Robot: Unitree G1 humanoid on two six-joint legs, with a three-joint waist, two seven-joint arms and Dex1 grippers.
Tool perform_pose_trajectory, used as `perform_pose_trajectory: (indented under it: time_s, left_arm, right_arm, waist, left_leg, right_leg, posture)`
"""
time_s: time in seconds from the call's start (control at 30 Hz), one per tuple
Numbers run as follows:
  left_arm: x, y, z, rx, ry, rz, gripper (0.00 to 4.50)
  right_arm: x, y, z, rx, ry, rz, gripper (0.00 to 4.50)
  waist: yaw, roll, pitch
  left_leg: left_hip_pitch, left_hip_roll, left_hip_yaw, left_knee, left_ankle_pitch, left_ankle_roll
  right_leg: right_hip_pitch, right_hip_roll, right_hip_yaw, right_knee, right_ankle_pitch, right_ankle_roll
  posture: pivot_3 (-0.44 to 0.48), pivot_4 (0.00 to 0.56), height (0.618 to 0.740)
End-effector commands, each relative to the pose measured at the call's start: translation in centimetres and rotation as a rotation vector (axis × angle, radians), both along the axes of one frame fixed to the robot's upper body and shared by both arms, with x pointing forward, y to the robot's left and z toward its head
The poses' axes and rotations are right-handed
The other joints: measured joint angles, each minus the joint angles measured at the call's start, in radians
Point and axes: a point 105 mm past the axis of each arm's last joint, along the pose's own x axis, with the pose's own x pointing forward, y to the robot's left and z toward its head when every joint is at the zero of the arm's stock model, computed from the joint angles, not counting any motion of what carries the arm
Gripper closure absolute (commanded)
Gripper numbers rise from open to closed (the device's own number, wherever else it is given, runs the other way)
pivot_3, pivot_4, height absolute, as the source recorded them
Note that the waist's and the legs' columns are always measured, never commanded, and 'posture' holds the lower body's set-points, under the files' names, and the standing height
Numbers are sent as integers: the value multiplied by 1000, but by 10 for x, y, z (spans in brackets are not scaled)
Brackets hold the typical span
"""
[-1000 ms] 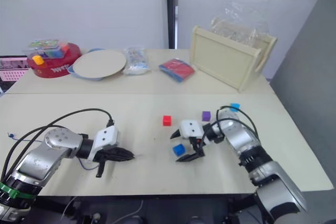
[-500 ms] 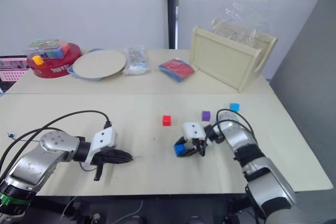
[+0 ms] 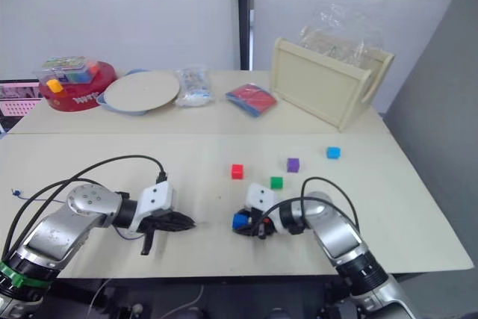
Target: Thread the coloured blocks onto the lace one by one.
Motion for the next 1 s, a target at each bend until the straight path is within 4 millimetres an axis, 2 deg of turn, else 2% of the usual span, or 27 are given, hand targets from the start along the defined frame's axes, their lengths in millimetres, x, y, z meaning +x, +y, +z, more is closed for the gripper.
perform_pose_trajectory:
  time_s: [0.03,0.2,0.4,0.73,1.0]
  left_arm:
    - [6,-5,-3,53,-76,-30,4500]
    - [10,-14,-14,114,-123,-88,4500]
    - [16,-12,-22,200,-140,-107,4500]
    - [14,-27,-3,224,-63,-133,4500]
    - [14,-40,1,296,-40,-165,4500]
  right_arm:
    - [-3,-2,-10,-59,-23,-7,3208]
    - [-12,1,-14,-54,13,62,3208]
    - [-11,3,-12,-45,16,61,3208]
    - [-20,12,-7,-23,20,114,3208]
    - [-23,20,-3,-2,7,129,3208]
  waist:
    - [0,0,0]
    - [3,0,0]
    - [3,0,0]
    - [1,0,0]
    - [-3,0,0]
  left_leg:
    - [0,0,0,0,0,0]
    - [0,0,0,0,0,0]
    - [2,0,0,0,0,0]
    - [2,0,0,0,0,0]
    - [2,0,0,0,0,0]
  right_leg:
    - [0,0,0,0,0,0]
    - [1,0,0,0,0,0]
    - [3,0,0,-1,0,0]
    - [3,0,0,-1,0,0]
    - [2,0,0,-1,0,0]
  posture:
    - [0,150,740]
    - [0,150,740]
    - [0,150,740]
    - [0,150,740]
    - [0,150,740]
